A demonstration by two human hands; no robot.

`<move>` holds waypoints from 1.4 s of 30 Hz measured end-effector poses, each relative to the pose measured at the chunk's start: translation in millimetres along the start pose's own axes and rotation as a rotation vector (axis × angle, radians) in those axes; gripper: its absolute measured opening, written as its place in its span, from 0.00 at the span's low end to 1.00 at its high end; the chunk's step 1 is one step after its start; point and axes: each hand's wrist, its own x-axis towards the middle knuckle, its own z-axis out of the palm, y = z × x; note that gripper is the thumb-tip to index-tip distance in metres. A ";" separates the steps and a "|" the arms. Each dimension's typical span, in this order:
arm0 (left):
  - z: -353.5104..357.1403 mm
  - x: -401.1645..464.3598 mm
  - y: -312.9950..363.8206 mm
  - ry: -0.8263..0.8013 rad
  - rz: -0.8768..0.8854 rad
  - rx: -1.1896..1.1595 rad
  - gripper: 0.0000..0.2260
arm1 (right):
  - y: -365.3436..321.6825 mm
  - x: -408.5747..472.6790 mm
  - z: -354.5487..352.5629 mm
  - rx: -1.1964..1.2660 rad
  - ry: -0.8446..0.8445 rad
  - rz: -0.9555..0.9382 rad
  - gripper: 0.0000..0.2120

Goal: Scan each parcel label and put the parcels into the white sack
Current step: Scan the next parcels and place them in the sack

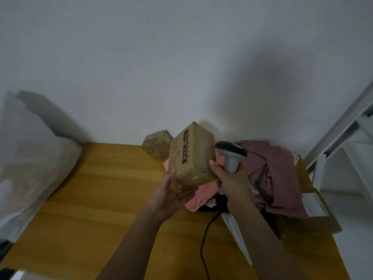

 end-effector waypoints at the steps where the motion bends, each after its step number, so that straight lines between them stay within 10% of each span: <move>1: -0.6 -5.0 3.0 0.023 0.009 0.028 0.24 | -0.4 -1.8 2.2 -0.008 -0.019 -0.012 0.24; 9: -5.7 -39.8 32.3 0.128 0.236 0.251 0.14 | 6.9 -15.7 29.2 -0.150 -0.104 -0.107 0.23; 14: -21.8 -46.6 32.7 0.115 0.206 0.429 0.40 | 14.2 -31.4 52.8 -0.181 -0.145 -0.152 0.24; 18: -29.4 -53.5 36.7 0.154 0.216 0.266 0.24 | 16.0 -33.8 61.4 -0.171 -0.158 -0.124 0.20; 24: -51.8 -64.6 33.9 -0.022 0.138 -0.061 0.28 | 27.6 -34.3 60.6 -0.139 -0.133 -0.069 0.21; 35: -58.2 -58.4 41.9 0.289 0.198 0.210 0.12 | 35.5 -33.4 60.9 -0.269 -0.128 -0.169 0.28; 42: -43.5 -66.2 44.9 0.206 0.153 0.416 0.25 | 38.8 -34.0 61.5 -0.283 -0.117 -0.193 0.24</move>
